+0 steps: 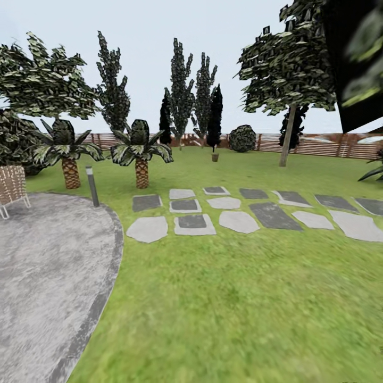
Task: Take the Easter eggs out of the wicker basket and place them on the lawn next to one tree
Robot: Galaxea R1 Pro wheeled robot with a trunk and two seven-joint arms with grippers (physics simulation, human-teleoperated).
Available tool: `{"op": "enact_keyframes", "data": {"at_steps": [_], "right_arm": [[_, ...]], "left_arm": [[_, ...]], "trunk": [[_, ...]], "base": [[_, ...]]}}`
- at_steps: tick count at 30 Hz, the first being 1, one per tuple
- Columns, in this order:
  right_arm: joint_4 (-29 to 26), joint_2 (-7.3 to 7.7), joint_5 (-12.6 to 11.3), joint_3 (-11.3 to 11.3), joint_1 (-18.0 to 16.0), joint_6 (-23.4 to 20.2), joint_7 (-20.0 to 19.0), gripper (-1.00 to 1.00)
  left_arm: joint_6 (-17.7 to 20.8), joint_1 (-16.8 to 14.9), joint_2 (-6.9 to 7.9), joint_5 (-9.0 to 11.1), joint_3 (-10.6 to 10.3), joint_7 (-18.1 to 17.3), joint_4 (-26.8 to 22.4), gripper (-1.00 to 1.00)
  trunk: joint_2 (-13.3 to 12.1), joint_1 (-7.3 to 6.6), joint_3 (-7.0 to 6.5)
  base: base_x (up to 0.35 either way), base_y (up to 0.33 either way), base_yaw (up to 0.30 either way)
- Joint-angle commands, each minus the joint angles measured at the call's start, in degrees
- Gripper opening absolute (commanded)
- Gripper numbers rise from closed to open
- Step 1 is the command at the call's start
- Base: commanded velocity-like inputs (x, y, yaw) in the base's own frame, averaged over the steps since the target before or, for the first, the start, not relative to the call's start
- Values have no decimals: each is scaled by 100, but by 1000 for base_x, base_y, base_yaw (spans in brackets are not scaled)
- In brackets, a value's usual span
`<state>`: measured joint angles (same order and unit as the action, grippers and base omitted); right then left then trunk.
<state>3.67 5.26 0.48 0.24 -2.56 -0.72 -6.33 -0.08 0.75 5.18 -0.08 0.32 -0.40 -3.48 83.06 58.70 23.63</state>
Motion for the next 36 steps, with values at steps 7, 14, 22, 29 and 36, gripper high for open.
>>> {"op": "enact_keyframes", "data": {"at_steps": [7,14,22,29,36], "right_arm": [[7,2,0,-5,-8,-7,-17,100],[6,2,-4,-10,-8,-7,-17,100],[5,2,-5,-9,-8,-7,-18,100],[6,2,-3,-8,-8,-7,-18,100],[7,2,-4,-15,-8,-7,-18,100]], "left_arm": [[-1,4,1,-1,3,-4,-12,100],[-1,4,1,-1,3,-4,-12,100],[-1,4,1,-1,3,-4,-12,100],[-1,4,1,-1,3,-4,-12,100],[-1,4,1,-1,3,-4,-12,100]], "trunk": [[2,3,5],[2,3,5],[2,3,5],[2,3,5],[2,3,5]], "base": [[300,118,-123],[300,110,-5],[300,105,0],[300,103,0],[300,99,-1]]}}
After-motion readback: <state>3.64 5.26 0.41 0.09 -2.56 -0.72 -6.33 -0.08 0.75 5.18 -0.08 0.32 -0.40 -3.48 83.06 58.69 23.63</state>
